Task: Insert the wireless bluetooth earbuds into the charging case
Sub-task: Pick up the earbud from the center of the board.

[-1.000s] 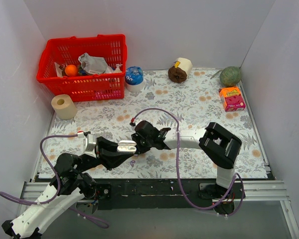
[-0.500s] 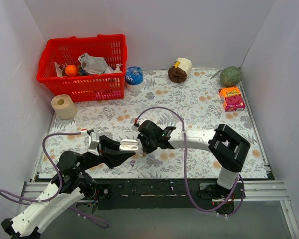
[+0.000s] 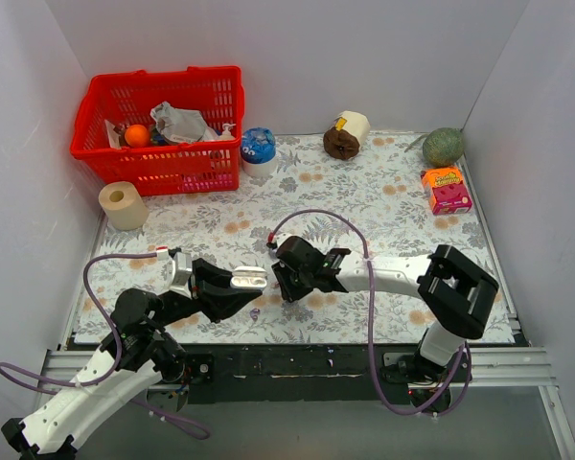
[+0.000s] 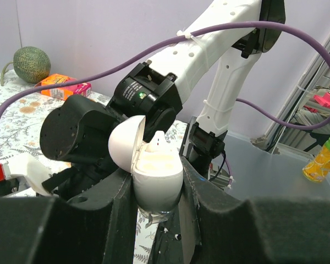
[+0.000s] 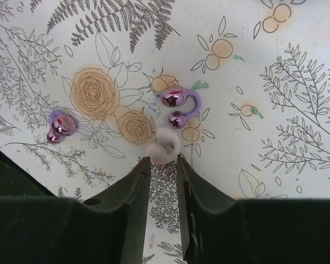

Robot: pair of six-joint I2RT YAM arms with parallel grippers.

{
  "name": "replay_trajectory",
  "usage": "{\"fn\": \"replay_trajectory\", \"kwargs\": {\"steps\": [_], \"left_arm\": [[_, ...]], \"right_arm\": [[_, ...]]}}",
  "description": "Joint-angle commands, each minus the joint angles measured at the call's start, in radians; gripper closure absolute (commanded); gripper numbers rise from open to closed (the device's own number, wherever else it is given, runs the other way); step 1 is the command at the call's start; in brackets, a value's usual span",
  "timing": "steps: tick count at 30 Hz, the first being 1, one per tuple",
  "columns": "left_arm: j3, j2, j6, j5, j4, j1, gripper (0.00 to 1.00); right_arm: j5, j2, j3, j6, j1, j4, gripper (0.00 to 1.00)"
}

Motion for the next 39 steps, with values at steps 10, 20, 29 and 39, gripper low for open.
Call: {"fn": "replay_trajectory", "kwargs": {"steps": [10, 20, 29, 39], "left_arm": [[0.014, 0.005, 0.005, -0.001, 0.025, 0.001, 1.00], [0.014, -0.001, -0.003, 0.002, 0.019, 0.001, 1.00], [0.020, 0.004, -0.005, 0.007, 0.019, 0.001, 1.00], [0.017, 0.005, -0.005, 0.007, 0.017, 0.001, 1.00]], "right_arm": [[0.068, -0.076, -0.013, 0.029, 0.004, 0.008, 0.62], [0.100, -0.031, -0.016, 0.032, 0.002, -0.010, 0.66], [0.056, 0.015, -0.008, 0.024, 0.004, -0.009, 0.64], [0.037, 0.032, 0.016, 0.022, 0.017, -0.001, 0.62]]}}
